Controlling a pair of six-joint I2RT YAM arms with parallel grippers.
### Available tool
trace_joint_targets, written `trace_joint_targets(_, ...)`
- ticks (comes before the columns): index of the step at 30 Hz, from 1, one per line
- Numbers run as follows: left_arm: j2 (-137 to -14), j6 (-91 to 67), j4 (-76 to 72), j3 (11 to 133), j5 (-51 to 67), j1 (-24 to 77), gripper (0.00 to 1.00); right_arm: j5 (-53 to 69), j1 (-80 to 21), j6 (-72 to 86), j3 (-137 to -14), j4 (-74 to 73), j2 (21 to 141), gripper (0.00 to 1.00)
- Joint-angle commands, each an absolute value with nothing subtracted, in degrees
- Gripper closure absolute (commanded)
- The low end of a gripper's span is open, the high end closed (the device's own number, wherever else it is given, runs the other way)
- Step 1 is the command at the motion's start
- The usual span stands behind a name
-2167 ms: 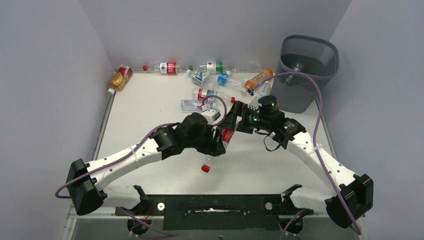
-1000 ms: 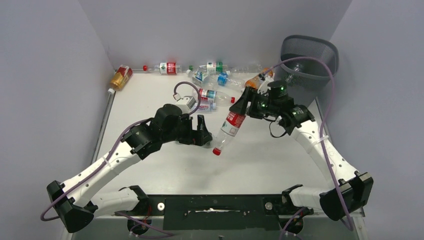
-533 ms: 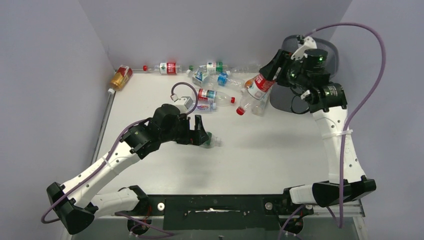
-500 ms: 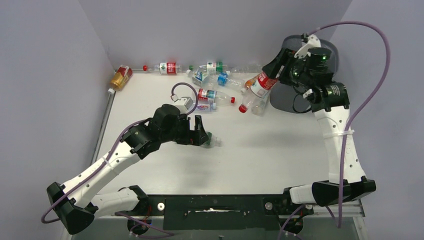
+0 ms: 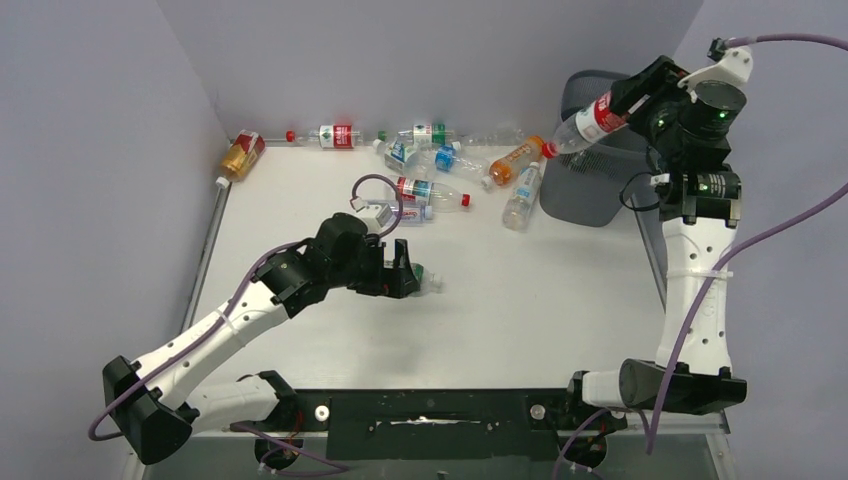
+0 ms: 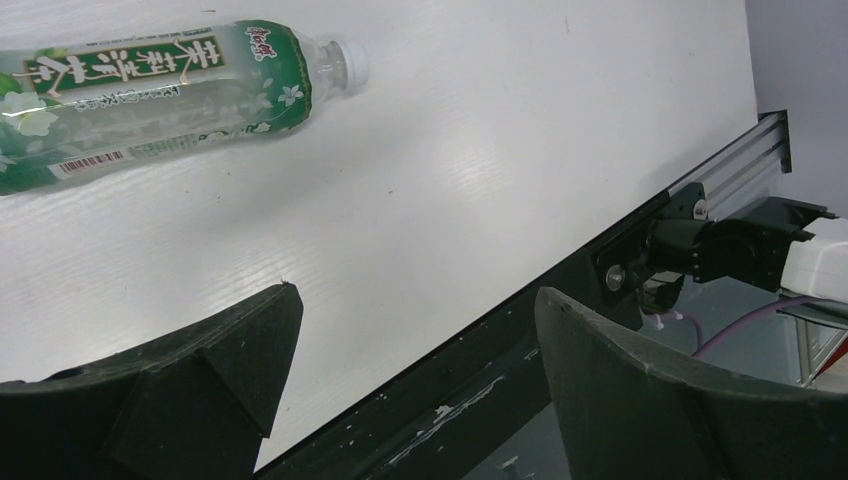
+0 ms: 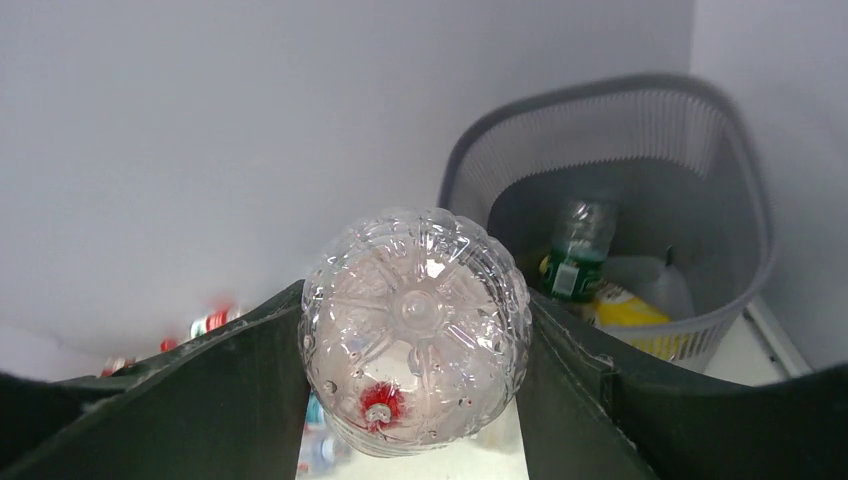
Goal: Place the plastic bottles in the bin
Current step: Place the plastic bottle in the trash bin.
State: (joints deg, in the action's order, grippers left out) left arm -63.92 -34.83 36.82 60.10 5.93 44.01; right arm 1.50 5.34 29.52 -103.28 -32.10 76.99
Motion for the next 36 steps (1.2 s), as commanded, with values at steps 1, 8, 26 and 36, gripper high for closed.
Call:
trace_joint_targets(1, -64.07, -33.36, 33.65, 59.98, 7.23, 43.46, 0.12, -1.43, 9.37, 31.74, -105.83, -21.12, 76.50, 0.38)
trace_joint_targets(8, -64.66, -32.85, 33.01, 58.98, 7.40, 43.17, 0.12, -4.78, 12.89, 32.57, -103.33, -12.44, 78.83, 0.38)
trace_joint_targets(26, -67.01, -30.94, 33.18, 57.76, 8.65, 40.09, 0.12, 3.16, 14.69, 32.14, -113.37, -19.28, 95.89, 0.02)
trace_joint_targets(36, -69.16, -33.28, 33.79, 58.18, 8.55, 38.44, 0.11, 4.48, 10.59, 30.83, -107.22, -23.58, 86.56, 0.00)
